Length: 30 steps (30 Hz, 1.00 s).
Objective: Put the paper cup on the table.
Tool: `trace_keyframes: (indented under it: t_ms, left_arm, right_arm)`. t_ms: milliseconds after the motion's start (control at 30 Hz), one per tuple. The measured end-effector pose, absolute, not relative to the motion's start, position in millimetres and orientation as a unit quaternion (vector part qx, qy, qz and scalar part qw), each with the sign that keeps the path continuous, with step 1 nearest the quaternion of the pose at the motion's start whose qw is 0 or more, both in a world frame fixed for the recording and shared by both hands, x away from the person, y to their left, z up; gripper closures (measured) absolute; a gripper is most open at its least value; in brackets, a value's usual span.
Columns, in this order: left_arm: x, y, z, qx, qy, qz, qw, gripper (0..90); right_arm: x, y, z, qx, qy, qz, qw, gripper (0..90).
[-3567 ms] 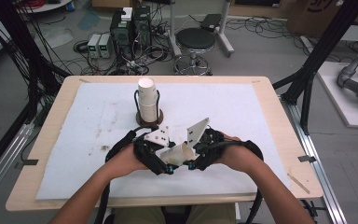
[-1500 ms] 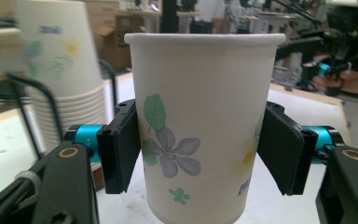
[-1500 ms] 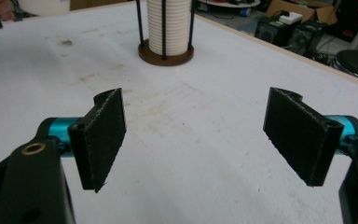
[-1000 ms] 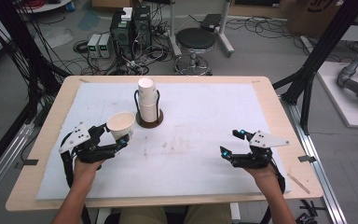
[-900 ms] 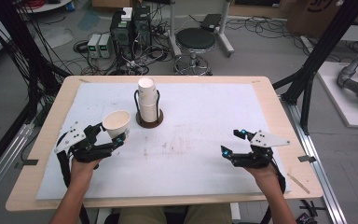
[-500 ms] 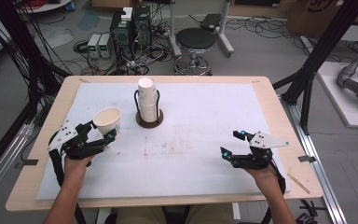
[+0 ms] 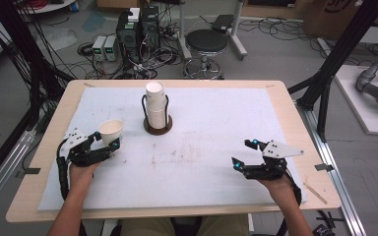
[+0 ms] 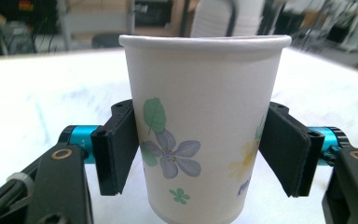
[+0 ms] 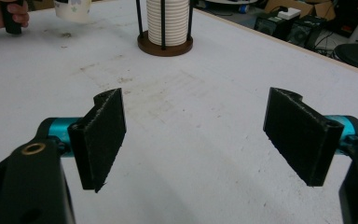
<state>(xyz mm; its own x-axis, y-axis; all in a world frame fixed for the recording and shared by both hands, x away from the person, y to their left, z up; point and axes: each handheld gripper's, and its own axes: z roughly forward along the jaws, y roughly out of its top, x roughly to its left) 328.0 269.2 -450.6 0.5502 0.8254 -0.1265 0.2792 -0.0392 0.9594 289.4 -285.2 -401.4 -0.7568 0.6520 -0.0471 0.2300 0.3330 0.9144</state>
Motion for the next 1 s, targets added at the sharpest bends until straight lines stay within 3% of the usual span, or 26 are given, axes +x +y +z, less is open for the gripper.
trace_keyframes:
  t_ms: [633, 767, 867, 900, 1000]
  left_arm:
    - [312, 258, -446, 0.744, 0.446, 0.250, 0.430, 34.9]
    - [310, 258, -447, 0.744, 0.453, 0.242, 0.428, 33.7]
    - [310, 260, -449, 0.735, 0.466, 0.225, 0.438, 28.5]
    - [310, 260, -449, 0.733, 0.471, 0.220, 0.439, 16.8]
    - [305, 263, -444, 0.724, 0.475, 0.218, 0.451, 15.4]
  right_arm:
    - [287, -288, -399, 0.284, 0.787, 0.505, 0.209, 21.4]
    - [287, -288, -399, 0.282, 0.788, 0.505, 0.211, 21.4]
    - [287, -288, -399, 0.282, 0.787, 0.506, 0.211, 21.4]
    - [287, -289, -399, 0.284, 0.787, 0.506, 0.211, 21.5]
    - [287, -290, -399, 0.283, 0.788, 0.504, 0.213, 21.4]
